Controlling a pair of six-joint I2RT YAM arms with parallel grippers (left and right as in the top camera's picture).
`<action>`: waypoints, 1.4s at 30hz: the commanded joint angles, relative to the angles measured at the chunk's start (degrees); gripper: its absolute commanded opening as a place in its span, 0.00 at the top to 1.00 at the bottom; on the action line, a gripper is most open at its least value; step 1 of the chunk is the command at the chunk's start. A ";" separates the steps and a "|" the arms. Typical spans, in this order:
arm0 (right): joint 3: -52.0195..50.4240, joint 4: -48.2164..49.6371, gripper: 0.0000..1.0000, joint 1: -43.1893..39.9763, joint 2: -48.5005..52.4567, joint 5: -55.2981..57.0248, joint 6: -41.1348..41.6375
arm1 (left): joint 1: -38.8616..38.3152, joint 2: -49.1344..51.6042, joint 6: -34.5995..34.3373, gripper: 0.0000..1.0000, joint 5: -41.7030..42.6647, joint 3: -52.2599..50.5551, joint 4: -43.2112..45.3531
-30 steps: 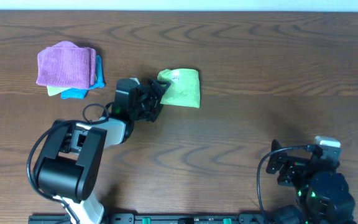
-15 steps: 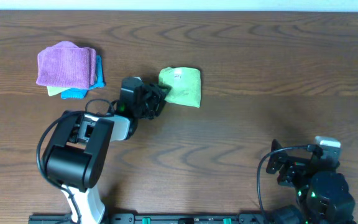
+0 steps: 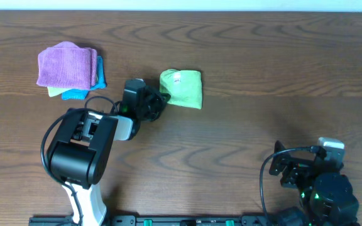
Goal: Fold the cloth
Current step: 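Lift the green cloth with the left gripper and carry it to the cloth stack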
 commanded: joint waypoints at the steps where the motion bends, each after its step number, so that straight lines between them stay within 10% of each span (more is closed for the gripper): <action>1: -0.35 -0.11 0.01 -0.39 -0.15 0.57 0.74 | 1.92 1.75 5.46 0.94 5.55 3.04 -0.22; 23: -0.35 -0.11 0.01 -0.39 -0.15 0.57 0.74 | 15.19 -14.05 23.65 0.94 10.10 29.22 -38.45; 42: -0.35 -0.11 0.01 -0.39 -0.15 0.57 0.74 | 27.19 -14.08 25.66 0.95 14.73 37.88 -45.57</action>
